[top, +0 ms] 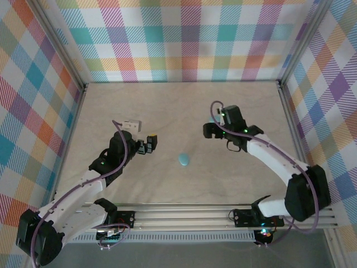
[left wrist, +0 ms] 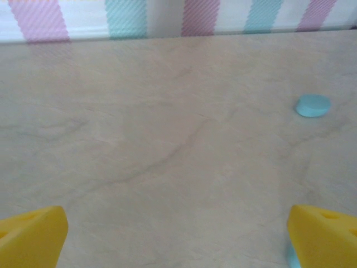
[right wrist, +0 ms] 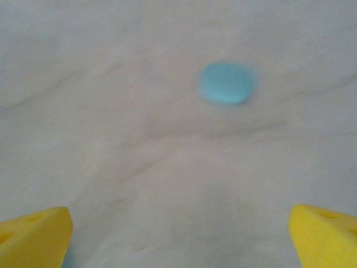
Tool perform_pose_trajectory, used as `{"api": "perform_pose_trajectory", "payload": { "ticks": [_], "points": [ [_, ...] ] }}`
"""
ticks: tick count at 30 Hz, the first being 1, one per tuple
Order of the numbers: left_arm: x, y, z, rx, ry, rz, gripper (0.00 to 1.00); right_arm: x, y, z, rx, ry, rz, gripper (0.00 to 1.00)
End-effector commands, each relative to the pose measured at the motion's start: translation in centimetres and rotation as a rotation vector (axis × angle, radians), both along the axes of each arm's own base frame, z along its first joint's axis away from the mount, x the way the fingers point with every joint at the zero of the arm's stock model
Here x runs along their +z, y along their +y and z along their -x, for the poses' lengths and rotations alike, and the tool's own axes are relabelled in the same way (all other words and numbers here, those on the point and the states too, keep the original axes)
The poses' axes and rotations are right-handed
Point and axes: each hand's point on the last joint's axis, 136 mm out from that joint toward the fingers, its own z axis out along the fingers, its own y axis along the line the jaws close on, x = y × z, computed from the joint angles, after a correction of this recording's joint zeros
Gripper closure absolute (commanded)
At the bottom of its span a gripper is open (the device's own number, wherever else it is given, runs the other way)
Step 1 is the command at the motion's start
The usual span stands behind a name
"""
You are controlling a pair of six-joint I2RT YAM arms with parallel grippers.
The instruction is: Insert the wireless bluetooth earbuds into the charging case
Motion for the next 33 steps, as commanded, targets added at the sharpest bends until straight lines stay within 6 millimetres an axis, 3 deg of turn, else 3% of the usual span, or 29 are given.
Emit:
{"api": "perform_pose_trajectory", "payload": {
  "ticks": [1,4,7,14,20,25,30,33],
  "points": [
    [0.1,2.4,-1.5,0.077,-0.069,-0.156,0.0,0.6,-6.0,-2.4,-0.164,-0.165,0.183,0.0],
    [-0.8,3.9,-2.5,0.155,-0.035,-0.199,0.0,0.8,-8.7,-3.1,-0.226,-0.206,0.127,0.0],
    [-1.9,4.2,-3.4,0.177,-0.003,-0.207,0.0,0.7,-11.5,-3.6,-0.272,-0.281,0.101,0.0],
    [-4.4,5.3,-6.5,0.201,0.014,-0.189,0.0,-3.1,-18.4,-3.0,-0.505,-0.306,0.071,0.0],
    [-7.0,5.7,-8.9,0.143,0.04,-0.156,0.0,-4.4,-18.2,-2.8,-0.478,-0.419,0.031,0.0],
    [-6.4,6.7,-9.7,0.153,0.002,-0.128,0.0,-4.9,-16.9,-3.2,-0.4,-0.45,0.01,0.0],
    [-6.2,7.3,-9.6,0.156,-0.006,-0.092,0.0,-4.9,-15.4,-3.3,-0.305,-0.47,-0.007,0.0],
    [-7.5,7.3,-8.8,0.136,0.073,-0.108,0.0,-5.4,-14.6,-4.3,-0.253,-0.428,-0.002,0.0]
  ]
}}
